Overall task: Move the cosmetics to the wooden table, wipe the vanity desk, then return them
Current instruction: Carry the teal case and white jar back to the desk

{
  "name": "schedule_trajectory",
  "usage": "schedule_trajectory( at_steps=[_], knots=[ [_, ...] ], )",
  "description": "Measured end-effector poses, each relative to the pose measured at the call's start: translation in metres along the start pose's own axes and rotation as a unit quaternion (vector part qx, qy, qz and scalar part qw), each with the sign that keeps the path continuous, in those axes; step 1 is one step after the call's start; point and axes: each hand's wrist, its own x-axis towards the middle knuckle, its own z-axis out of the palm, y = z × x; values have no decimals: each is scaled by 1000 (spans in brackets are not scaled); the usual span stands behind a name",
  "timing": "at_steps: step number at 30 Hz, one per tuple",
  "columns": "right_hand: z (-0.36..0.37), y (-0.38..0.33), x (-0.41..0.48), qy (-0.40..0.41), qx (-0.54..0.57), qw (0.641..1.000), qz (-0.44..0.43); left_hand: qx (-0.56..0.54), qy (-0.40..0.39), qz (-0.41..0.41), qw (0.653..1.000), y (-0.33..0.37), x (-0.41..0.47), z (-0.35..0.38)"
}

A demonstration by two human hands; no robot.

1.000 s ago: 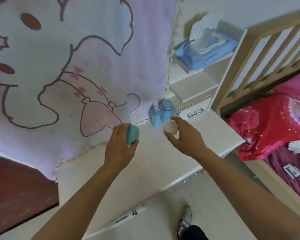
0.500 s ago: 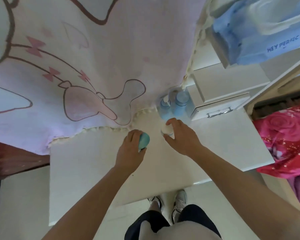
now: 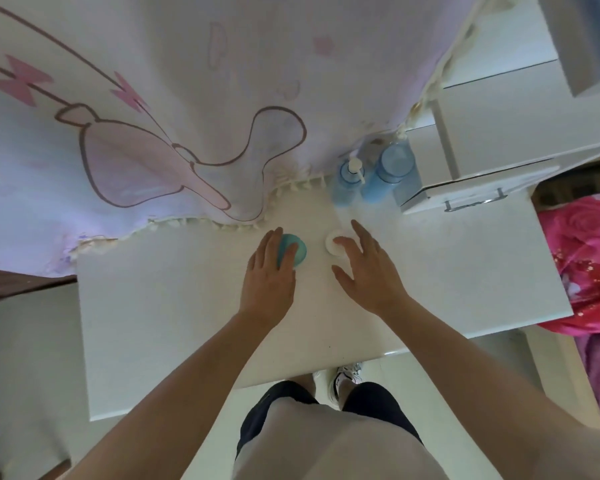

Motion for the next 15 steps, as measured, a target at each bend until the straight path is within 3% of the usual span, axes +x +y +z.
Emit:
schedule_trajectory(
  at_steps=[7,15],
  knots=[
    [0,1,5,-24,-127,990,-57,158,-124,32,979,-4,-9,2],
    [-7,-25,60,-121,-136,983,30,132,-117,-58,983,-4,46,-18]
  ],
)
